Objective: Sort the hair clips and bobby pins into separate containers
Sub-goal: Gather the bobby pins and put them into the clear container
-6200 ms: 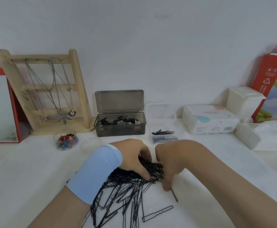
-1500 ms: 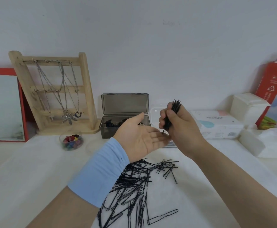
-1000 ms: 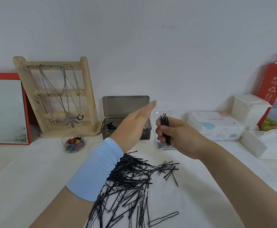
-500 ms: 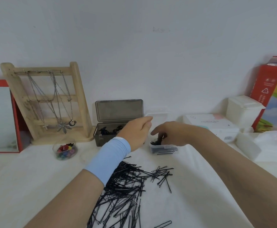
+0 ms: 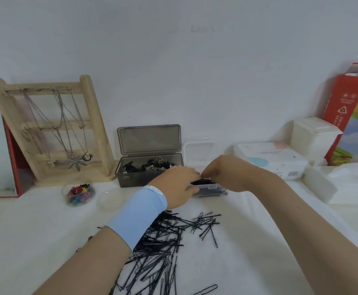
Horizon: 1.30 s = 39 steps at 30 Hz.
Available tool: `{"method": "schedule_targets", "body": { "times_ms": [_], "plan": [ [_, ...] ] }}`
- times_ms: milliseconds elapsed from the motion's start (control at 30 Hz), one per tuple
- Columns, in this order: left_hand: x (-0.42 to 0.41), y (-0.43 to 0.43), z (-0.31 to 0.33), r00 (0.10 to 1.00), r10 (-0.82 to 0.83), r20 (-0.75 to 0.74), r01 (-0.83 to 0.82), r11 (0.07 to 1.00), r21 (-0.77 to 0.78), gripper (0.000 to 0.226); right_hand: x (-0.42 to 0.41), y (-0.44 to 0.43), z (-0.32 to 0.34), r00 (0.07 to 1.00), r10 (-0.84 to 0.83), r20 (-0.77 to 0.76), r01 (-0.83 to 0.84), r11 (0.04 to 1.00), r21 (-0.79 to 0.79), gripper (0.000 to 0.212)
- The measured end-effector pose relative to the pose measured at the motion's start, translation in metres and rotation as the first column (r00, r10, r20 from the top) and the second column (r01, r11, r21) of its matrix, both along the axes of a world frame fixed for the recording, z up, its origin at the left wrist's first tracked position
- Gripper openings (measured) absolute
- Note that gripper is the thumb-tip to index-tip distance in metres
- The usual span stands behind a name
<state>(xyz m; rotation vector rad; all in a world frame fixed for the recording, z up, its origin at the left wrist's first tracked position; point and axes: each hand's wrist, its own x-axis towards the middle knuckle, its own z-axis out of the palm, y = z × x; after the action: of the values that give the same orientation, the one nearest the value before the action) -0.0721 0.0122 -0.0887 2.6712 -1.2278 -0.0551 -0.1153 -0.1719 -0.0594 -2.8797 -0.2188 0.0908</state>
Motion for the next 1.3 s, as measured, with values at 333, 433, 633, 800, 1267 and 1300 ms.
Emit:
{"method": "schedule_targets", "body": {
  "times_ms": [333,433,633,800,1267,1300],
  "plan": [
    [-0.014,0.077,0.02,0.97,0.194,-0.149,-0.206,0.976,-0.068,0.019,-0.028,0.07,0.025,0.971,0.206,0.12,-0.211,0.977,0.031,0.025],
    [-0.012,0.097,0.018,0.925,0.298,-0.236,-0.264,0.95,0.168,0.044,-0.023,0.098,0.01,0.964,0.255,-0.076,-0.258,0.966,-0.03,0.04],
    [-0.005,0.115,0.015,0.882,0.287,-0.374,-0.178,0.937,0.299,0.073,-0.003,0.118,-0.015,0.943,0.227,-0.244,-0.274,0.944,-0.181,0.072],
    [-0.001,0.114,0.016,0.89,0.25,-0.38,-0.166,0.957,0.239,0.055,-0.002,0.12,-0.014,0.95,0.225,-0.219,-0.242,0.969,-0.054,0.041],
    [-0.003,0.106,0.014,0.928,0.214,-0.306,-0.171,0.972,0.161,0.032,-0.006,0.116,-0.006,0.983,0.12,-0.138,-0.154,0.948,-0.279,0.042],
    [-0.002,0.104,0.014,0.931,0.206,-0.302,-0.179,0.977,0.113,0.032,-0.006,0.117,-0.009,0.982,0.125,-0.142,-0.158,0.953,-0.258,0.05]
  ]
}}
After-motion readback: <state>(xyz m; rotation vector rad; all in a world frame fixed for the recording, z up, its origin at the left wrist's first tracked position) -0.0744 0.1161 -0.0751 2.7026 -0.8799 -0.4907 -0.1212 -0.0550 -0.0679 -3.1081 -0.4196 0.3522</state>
